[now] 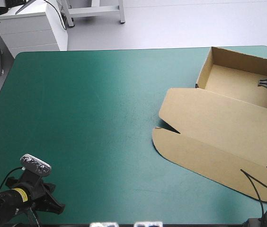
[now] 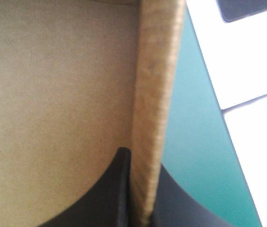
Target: Fold the box
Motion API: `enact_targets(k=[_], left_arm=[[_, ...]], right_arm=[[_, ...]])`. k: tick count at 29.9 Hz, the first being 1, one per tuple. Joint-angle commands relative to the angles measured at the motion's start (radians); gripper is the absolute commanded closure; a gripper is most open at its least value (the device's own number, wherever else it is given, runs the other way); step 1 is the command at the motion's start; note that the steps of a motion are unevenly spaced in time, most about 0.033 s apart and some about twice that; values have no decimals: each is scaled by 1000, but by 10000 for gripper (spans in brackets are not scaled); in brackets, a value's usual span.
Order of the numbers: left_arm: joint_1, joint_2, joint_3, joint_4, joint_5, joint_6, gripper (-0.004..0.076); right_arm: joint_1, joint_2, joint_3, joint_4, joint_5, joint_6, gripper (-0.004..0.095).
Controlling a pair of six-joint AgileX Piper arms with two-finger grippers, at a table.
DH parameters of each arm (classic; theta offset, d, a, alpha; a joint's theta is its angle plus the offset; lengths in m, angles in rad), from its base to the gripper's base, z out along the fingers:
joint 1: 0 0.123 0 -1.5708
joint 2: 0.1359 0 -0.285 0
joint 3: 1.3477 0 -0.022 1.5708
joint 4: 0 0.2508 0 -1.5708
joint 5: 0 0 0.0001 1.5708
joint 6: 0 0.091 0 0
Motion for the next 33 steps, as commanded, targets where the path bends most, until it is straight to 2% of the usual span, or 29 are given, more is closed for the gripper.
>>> enact_targets(k=[1,6,9,11,14,16,18,21,25,29,33], left_arm=[[0,2,-23,0,-31,-3,731],[0,2,-23,0,-33,-3,731],[0,2,-23,0,-33,-3,731],[0,2,-23,0,-33,-3,731],[0,2,-23,0,-33,-3,731],[0,2,-23,0,-33,-3,731],[0,2,-23,0,-33,-3,731],[0,2,-23,0,-33,-3,731],[0,2,-23,0,-33,-3,731],[0,2,-23,0,-33,-3,731],[0,2,-23,0,-33,-3,731]], right_arm=[[-67,-57,-32,-25,-47,-6,927],[-103,-55,-32,-1,-67,-6,922],[-103,-55,-30,-11,-69,-9,815],[-103,-55,-30,-11,-69,-12,625],[-103,-55,-30,-11,-71,18,248],[-103,-59,-30,-11,-68,46,75],[-103,-70,-32,-11,-66,48,-19],[-103,-114,-32,7,-57,51,-17],[-103,-204,-32,117,-12,0,41],[-102,-291,-30,307,22,-100,194],[-102,-364,-30,457,102,-182,437]])
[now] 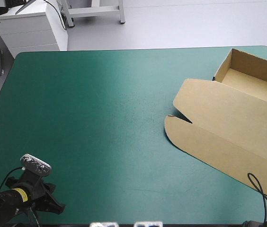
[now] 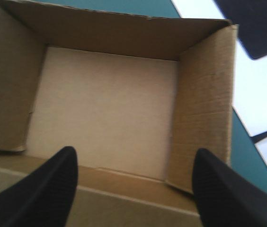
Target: Fold the box
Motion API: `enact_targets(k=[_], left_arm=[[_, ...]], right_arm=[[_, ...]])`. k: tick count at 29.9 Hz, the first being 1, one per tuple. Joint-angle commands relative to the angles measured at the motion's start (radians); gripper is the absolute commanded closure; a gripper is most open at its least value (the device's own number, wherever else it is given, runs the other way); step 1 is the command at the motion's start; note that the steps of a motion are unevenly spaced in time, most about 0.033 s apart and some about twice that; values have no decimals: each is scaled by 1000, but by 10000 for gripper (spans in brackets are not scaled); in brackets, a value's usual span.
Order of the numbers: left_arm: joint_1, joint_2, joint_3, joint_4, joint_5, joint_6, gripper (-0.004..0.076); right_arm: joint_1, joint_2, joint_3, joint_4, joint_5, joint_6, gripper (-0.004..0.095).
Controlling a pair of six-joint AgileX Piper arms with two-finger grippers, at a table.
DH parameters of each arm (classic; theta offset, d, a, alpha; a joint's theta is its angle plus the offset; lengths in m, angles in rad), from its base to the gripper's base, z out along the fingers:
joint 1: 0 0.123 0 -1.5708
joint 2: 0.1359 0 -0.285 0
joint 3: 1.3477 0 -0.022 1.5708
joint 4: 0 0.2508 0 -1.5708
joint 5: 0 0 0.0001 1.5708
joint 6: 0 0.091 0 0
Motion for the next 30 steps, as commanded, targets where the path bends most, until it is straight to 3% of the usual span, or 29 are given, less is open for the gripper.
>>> enact_targets(k=[1,5,12,23,30], left_arm=[[0,2,-23,-1,-33,-3,731],[0,2,-23,-1,-33,-3,731],[0,2,-23,-1,-33,-3,731],[0,2,-23,-1,-55,-3,731],[0,2,-23,-1,-75,-3,731]], right_arm=[[-5,-109,-30,136,49,-82,526],[-5,-170,-30,216,143,-142,923],[42,-308,-30,234,175,-161,915],[435,-520,-6,209,240,-223,916],[559,-681,211,160,240,-207,916]])
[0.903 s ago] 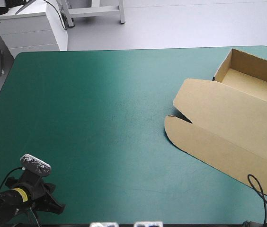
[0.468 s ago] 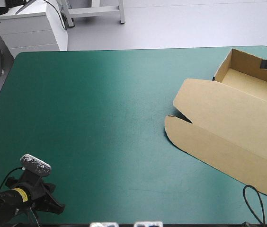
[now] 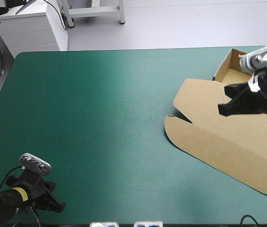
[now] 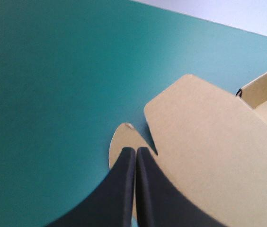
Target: Fold the box
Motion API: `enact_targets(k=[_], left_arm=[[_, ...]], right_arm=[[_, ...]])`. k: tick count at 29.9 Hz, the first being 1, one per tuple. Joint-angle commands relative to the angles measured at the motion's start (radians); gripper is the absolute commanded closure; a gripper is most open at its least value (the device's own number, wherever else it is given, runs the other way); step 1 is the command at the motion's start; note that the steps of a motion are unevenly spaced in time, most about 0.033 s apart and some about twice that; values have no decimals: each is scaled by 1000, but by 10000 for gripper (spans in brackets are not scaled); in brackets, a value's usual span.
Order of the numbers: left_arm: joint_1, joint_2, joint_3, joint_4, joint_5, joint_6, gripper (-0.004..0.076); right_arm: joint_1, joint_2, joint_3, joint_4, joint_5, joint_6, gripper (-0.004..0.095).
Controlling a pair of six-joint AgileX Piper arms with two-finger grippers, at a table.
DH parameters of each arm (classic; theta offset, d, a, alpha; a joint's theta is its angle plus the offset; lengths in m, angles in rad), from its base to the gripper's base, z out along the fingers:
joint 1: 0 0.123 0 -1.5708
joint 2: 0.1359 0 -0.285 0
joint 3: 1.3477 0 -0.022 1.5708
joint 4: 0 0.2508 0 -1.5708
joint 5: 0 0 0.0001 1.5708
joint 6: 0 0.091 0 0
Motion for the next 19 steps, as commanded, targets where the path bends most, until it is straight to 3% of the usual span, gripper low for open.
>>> enact_targets(k=[1,12,19], left_arm=[[0,2,-23,-1,-52,-3,731],[0,2,-23,-8,-62,-3,731],[0,2,0,-8,-88,-1,731]], right_arm=[[27,-100,119,-7,-15,-1,916],[28,-470,698,-1,-257,-8,916],[28,-652,927,-1,-315,-15,922]])
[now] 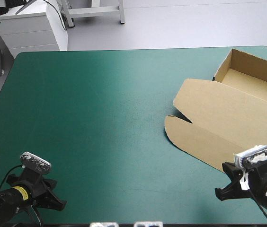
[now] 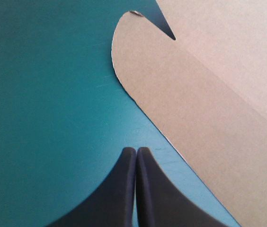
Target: Fold the box
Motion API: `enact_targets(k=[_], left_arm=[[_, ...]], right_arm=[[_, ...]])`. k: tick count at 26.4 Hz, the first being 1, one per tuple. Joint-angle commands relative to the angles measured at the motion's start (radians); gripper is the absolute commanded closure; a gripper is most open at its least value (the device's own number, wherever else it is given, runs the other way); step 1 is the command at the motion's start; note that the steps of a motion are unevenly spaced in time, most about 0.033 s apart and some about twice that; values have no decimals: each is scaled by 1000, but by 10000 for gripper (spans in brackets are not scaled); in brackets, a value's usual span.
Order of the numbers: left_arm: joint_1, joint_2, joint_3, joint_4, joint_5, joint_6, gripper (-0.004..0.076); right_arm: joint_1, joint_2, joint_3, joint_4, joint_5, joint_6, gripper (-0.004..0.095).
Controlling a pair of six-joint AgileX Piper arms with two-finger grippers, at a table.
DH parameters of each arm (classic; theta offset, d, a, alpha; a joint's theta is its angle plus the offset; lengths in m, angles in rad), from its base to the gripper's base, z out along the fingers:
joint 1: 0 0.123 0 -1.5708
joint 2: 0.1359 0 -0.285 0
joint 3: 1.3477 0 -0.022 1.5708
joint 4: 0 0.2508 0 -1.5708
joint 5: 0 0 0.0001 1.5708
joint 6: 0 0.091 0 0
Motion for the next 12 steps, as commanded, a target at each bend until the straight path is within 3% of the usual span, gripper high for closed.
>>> enact_targets(k=[1,12], left_arm=[[0,2,9,-6,-64,1,731],[0,0,38,-10,-73,1,731]], right_arm=[[4,-75,59,13,-76,-14,922],[4,-233,172,14,-115,-46,922]])
